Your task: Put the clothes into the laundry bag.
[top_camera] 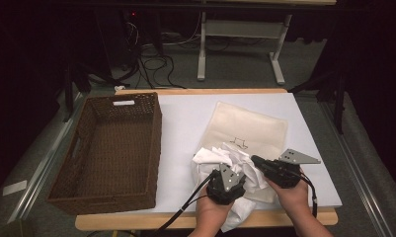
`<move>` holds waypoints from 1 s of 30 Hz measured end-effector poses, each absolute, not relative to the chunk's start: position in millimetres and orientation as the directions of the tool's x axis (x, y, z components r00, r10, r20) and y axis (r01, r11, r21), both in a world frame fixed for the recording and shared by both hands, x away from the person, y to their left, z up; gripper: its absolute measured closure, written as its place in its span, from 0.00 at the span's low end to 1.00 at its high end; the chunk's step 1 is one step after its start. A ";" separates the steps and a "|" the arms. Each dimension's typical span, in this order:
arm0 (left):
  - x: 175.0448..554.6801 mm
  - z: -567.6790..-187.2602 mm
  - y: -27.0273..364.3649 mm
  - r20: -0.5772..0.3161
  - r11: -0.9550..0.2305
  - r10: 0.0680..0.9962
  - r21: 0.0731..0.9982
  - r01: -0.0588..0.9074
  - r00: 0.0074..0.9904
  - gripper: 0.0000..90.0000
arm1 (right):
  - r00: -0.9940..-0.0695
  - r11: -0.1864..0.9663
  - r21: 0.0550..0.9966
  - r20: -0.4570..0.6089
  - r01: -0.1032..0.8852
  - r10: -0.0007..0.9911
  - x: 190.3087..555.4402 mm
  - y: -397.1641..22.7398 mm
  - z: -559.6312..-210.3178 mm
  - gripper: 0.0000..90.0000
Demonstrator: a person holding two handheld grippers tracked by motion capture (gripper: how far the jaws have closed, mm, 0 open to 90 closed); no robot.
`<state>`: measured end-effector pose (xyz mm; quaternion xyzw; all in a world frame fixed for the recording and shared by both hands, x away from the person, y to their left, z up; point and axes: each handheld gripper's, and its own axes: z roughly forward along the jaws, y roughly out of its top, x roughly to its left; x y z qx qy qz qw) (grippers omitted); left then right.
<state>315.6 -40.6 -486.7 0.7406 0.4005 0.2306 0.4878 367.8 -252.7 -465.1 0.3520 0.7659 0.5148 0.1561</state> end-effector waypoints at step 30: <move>328.5 -493.9 -40.9 -0.095 -0.185 0.822 0.888 0.420 0.562 0.55 | -0.717 0.202 0.913 0.127 0.354 0.686 365.4 -255.5 -460.2 0.98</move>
